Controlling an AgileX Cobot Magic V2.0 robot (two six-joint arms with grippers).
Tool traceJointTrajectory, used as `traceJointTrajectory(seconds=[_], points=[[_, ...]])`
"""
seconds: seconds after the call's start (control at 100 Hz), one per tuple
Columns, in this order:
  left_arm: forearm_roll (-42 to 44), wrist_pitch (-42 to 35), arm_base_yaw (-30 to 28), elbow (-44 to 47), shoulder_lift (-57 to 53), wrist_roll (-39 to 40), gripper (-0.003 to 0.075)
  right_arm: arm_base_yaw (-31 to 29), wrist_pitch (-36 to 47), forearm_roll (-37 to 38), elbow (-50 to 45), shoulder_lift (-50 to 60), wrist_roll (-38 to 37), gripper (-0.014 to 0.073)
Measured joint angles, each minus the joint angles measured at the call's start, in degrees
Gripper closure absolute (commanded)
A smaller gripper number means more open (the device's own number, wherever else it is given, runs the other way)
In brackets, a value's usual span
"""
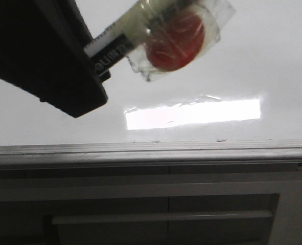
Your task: Write number 0 on whiteboard
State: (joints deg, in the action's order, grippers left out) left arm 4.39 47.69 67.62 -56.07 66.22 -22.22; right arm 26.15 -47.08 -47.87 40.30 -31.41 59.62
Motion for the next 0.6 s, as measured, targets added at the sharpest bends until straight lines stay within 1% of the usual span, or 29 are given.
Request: traceJointTrajectory(seconds=[0.12,0.31,0.41,0.6], points=[[2.5,0.1,1.5,0.0,0.0,0.0,0.0740,5.3,-0.8,1.5,2.4,-4.8,0.8,0.0176],[3.3,0.1,1.6,0.0,0.0,0.0,0.0740,10.9,0.4,2.5,3.6,-10.8,1.0,0.0175],[3.3,0.1,1.6,0.0,0.0,0.0,0.0740,13.4,2.4,2.5,3.6,-13.6,1.0,0.0175],[3.4,0.2,1.6,0.0,0.0,0.0,0.0740,18.1,9.1,2.5,3.6,-17.3,1.0,0.0183]])
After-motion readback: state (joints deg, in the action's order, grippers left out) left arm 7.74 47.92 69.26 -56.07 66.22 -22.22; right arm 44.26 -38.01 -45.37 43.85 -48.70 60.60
